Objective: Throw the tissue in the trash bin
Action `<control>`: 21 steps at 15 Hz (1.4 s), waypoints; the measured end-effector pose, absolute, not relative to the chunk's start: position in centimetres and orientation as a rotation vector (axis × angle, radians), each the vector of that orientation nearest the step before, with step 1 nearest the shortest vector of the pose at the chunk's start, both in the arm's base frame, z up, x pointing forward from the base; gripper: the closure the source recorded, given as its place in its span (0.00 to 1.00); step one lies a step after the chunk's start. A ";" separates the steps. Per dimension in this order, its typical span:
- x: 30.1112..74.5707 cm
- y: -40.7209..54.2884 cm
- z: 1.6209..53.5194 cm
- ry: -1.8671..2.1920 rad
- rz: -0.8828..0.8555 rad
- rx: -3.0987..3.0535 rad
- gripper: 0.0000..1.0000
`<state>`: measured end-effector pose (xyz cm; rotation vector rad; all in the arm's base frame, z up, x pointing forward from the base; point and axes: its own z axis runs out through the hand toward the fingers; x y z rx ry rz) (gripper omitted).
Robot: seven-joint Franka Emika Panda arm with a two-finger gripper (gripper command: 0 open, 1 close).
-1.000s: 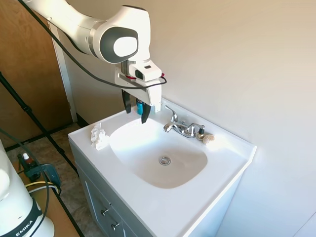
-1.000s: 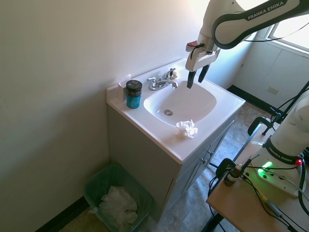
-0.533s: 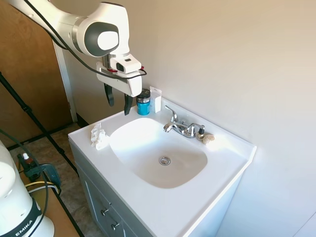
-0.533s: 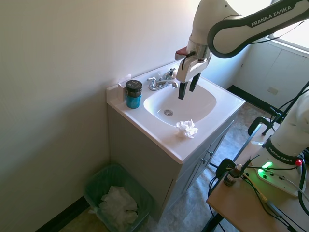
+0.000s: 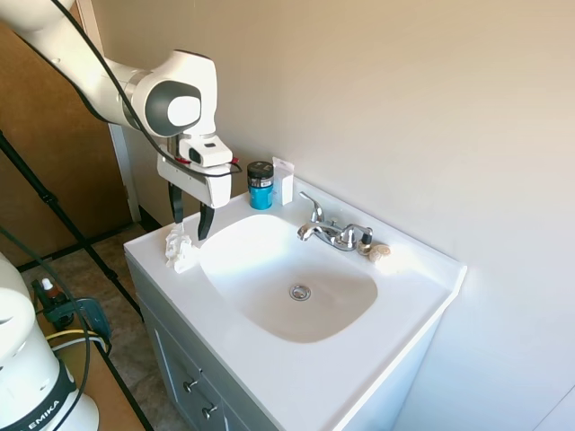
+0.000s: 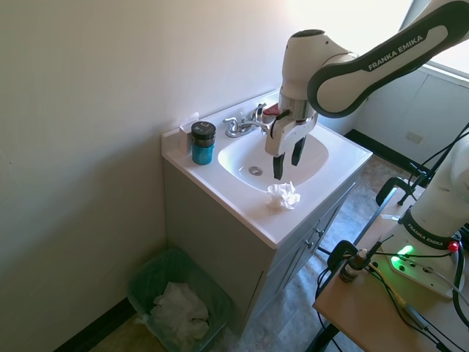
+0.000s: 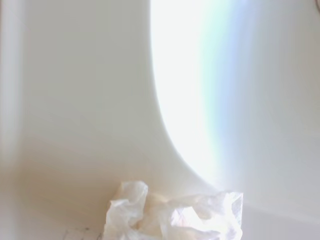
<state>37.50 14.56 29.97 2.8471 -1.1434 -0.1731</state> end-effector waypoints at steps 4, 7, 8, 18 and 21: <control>36.3 15.2 27.7 -1.118 -0.211 2.845 0.00; 36.4 15.9 25.8 -1.108 -0.224 2.852 1.00; 36.6 16.1 25.4 -1.108 -0.230 2.853 1.00; 37.4 16.8 24.3 -1.115 -0.222 2.870 1.00; 37.6 17.1 24.6 -1.115 -0.215 2.878 1.00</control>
